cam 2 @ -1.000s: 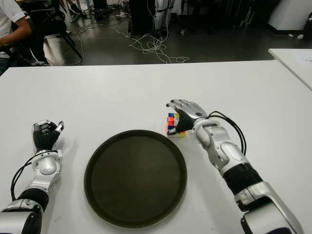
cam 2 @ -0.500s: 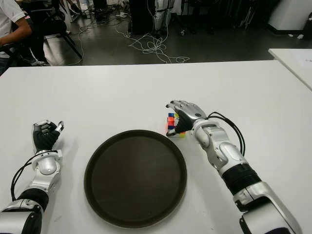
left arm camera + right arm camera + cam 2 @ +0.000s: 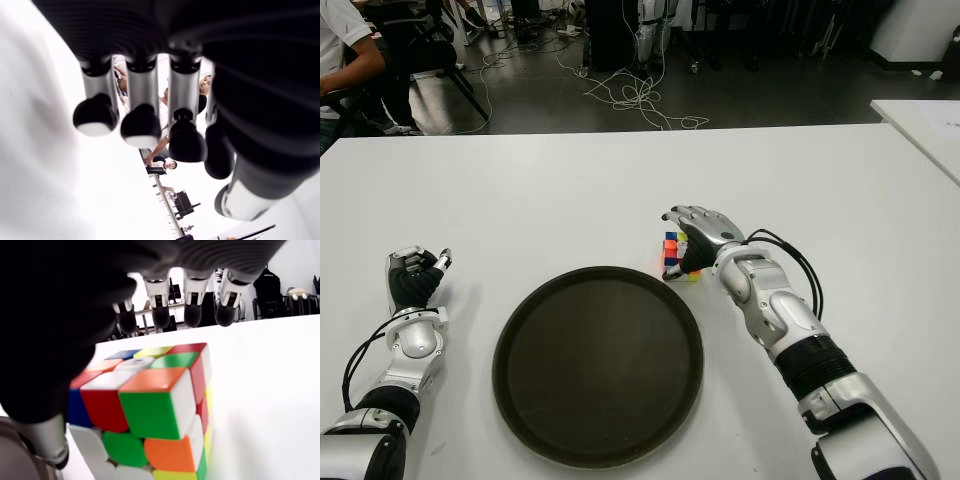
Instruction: Pick up the Rubik's Cube and put it in the plate
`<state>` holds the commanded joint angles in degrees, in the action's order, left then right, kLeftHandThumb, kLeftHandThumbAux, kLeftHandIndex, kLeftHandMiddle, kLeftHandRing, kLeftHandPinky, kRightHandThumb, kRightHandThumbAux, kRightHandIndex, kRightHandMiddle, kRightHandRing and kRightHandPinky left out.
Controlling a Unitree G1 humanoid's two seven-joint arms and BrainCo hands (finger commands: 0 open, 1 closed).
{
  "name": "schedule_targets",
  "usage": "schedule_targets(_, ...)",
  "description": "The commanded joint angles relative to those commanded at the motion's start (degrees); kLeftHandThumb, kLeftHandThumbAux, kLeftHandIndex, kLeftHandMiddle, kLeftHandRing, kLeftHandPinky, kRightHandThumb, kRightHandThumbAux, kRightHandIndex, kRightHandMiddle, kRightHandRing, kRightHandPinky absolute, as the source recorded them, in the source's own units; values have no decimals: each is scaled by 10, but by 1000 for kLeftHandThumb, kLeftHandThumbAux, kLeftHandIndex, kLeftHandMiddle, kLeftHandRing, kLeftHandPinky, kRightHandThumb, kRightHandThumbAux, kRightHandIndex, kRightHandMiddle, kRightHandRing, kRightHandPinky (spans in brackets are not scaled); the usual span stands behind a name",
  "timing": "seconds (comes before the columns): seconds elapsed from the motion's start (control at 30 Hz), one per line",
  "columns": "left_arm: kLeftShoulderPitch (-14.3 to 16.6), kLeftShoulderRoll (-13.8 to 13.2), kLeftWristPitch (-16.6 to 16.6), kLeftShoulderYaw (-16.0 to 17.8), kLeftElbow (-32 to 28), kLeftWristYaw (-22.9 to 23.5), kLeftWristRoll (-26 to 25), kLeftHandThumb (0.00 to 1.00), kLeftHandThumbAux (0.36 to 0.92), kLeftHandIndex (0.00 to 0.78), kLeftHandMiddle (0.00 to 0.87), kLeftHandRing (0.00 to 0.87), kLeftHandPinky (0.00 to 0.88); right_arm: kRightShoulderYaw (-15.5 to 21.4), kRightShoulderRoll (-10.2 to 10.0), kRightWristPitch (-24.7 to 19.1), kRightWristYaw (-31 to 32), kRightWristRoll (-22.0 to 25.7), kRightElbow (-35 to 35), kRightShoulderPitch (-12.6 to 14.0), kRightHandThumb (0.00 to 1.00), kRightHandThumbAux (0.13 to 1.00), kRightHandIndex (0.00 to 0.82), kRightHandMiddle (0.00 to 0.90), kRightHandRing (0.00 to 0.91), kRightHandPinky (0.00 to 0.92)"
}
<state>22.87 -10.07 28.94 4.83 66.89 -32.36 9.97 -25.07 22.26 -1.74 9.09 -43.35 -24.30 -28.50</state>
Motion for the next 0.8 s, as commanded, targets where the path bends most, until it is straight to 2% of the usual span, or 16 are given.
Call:
schedule_targets(0.43, 1, 1, 0, 5, 1, 7, -7, 377, 759, 687, 842, 852, 854, 2, -1, 1, -5, 2, 2, 5, 87, 718, 0, 0, 0, 61)
schedule_targets(0.8, 2, 0, -9, 1, 1, -2, -1, 360, 769, 696, 842, 853, 858, 2, -3, -4, -5, 2, -1, 6, 64, 715, 0, 0, 0, 51)
